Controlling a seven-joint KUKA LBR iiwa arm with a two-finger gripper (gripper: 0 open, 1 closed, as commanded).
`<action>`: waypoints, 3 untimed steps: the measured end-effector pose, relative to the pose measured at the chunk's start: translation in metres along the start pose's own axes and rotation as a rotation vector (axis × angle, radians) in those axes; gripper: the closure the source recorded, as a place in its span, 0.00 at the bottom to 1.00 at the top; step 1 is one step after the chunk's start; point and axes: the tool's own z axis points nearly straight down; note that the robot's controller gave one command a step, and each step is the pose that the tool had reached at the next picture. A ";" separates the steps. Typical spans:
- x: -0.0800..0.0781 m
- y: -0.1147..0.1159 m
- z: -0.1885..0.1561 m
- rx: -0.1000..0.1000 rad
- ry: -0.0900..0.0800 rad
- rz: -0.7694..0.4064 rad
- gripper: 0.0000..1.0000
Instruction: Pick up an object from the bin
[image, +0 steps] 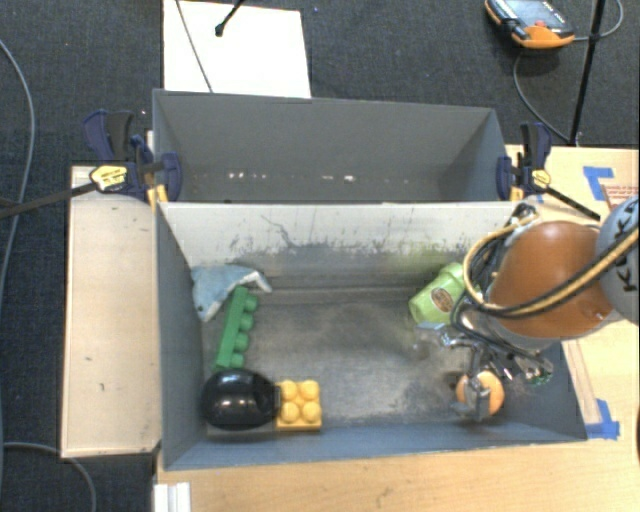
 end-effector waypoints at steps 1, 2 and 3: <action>0.018 -0.028 0.008 0.002 0.003 -0.024 0.00; -0.014 -0.061 0.006 -0.001 0.000 -0.230 0.00; 0.005 -0.074 -0.003 -0.001 -0.002 -0.183 1.00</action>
Offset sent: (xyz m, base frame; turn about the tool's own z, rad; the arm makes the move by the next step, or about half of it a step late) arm 0.0734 -0.0698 -0.0048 -0.3171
